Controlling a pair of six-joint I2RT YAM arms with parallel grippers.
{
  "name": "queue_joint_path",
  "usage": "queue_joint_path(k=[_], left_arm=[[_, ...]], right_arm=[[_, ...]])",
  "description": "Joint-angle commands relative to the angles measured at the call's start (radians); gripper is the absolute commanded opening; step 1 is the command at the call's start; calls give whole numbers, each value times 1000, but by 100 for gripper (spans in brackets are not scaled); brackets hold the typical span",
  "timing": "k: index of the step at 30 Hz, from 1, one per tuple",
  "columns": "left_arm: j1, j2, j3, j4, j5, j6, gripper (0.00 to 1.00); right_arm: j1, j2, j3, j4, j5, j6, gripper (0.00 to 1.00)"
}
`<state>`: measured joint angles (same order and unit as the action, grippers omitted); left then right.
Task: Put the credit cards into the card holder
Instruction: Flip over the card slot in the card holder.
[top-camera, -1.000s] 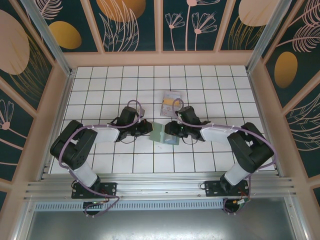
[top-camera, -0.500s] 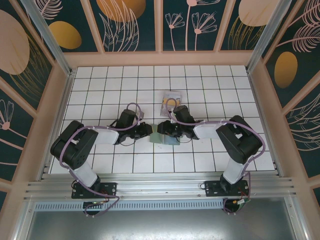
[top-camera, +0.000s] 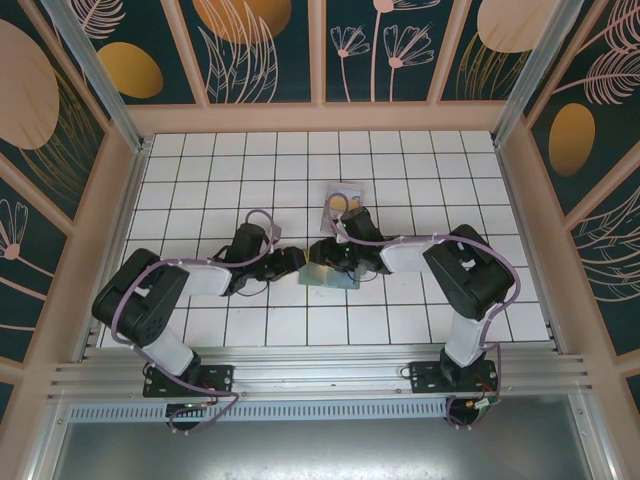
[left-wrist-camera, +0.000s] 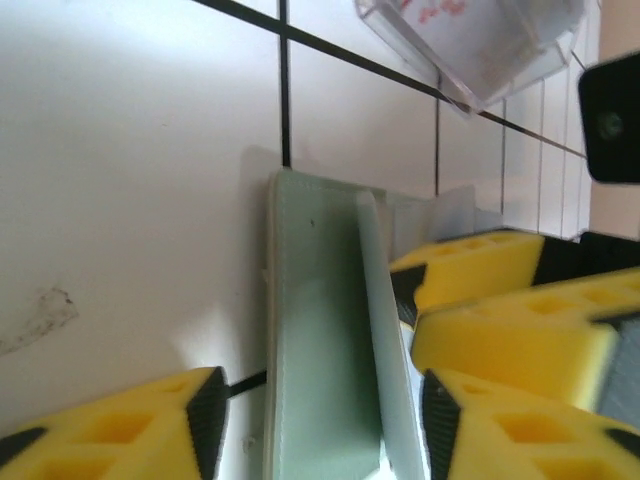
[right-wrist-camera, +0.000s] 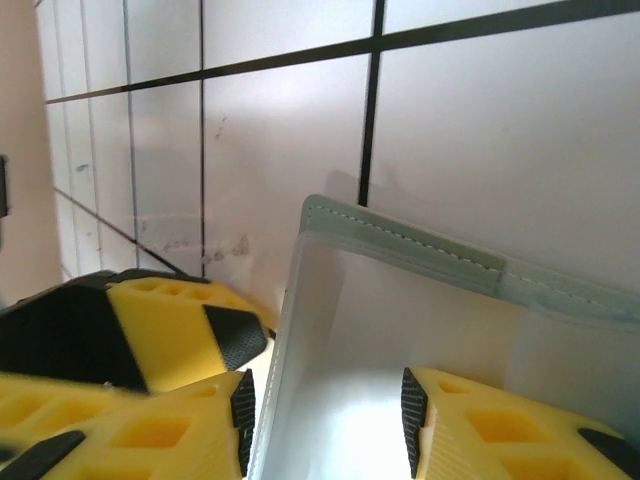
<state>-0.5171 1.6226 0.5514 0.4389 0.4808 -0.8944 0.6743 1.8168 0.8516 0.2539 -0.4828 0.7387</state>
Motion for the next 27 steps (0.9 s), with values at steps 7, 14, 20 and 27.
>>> queue_joint_path(k=[7, 14, 20, 27], left_arm=[[1, 13, -65, 277, 95, -135, 67], [-9, 66, -59, 287, 133, -119, 63], [-26, 85, -33, 176, 92, -45, 62], [-31, 143, -21, 158, 87, -24, 66]], right_arm=[[24, 21, 14, -83, 51, -11, 49], [19, 24, -28, 51, -46, 80, 54], [19, 13, -37, 100, -79, 139, 58], [13, 37, -87, 272, -151, 276, 61]])
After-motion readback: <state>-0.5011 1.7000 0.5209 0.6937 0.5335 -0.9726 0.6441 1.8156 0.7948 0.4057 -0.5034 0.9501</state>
